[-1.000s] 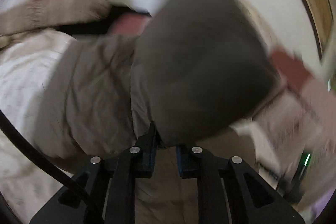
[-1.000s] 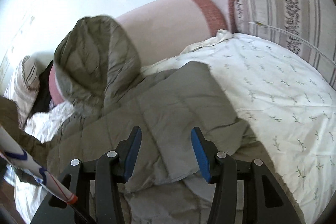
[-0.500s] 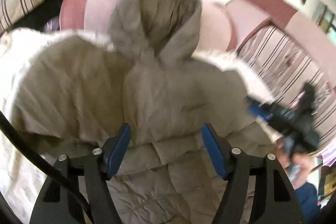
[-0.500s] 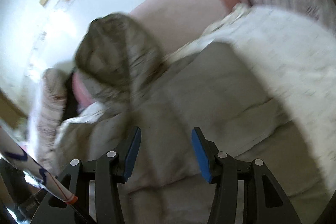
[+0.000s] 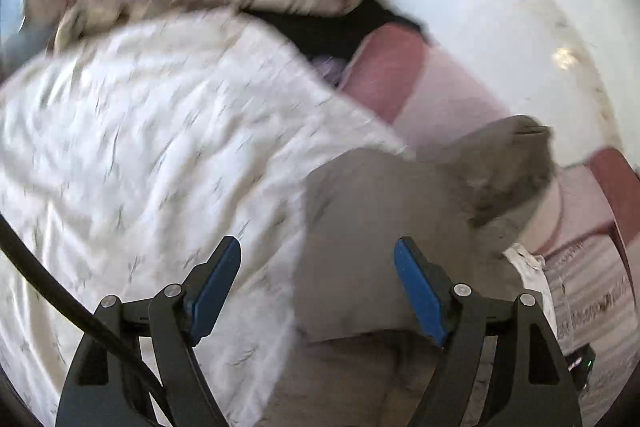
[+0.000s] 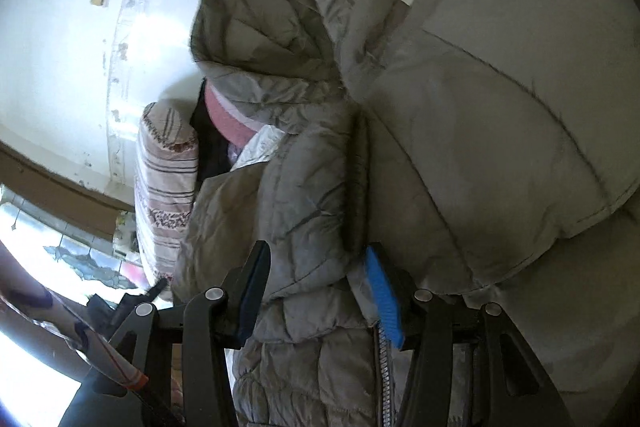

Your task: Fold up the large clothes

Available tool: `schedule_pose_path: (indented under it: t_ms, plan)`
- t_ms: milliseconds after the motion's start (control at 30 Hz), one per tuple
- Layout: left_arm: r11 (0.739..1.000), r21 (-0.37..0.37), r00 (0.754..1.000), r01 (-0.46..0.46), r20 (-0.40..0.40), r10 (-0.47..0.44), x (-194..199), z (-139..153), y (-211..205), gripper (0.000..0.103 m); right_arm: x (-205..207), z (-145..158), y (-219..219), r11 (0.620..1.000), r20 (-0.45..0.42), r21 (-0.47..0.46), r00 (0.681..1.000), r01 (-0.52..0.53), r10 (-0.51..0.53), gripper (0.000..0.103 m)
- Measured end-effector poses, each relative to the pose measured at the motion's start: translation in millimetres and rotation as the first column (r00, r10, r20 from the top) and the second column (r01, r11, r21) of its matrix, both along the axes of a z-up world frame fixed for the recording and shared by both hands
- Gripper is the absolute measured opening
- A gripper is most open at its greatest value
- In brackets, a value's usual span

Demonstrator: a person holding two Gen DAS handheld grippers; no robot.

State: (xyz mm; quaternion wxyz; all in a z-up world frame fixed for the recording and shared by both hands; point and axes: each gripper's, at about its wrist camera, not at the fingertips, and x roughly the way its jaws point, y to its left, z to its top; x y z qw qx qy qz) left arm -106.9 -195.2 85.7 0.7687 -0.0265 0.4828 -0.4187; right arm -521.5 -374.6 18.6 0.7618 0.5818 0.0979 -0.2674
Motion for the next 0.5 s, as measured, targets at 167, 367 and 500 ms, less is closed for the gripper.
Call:
schedule_pose_path:
  t_ms: [167,367,500]
  plan:
    - [0.999,0.026,0.995,0.027,-0.093,-0.025,-5.6,-25.8,-14.4,0.078,-0.5,-12.0,-6.5,0.999,0.034,0.041,0.999,0.019,-0.020,0.052]
    - [0.985,0.096,0.990,0.144,-0.001,-0.144,-40.3,-28.8,-35.2,0.078,3.9,-3.8,-6.3,1.000,0.025,-0.012,1.000,-0.004,0.004,0.014]
    - [0.979,0.128,0.985,0.160,0.044,-0.167,-53.1,-30.1,-39.6,0.078,-7.7,16.3,-4.0,0.995,-0.036,-0.097,0.999,0.037,-0.040,0.008]
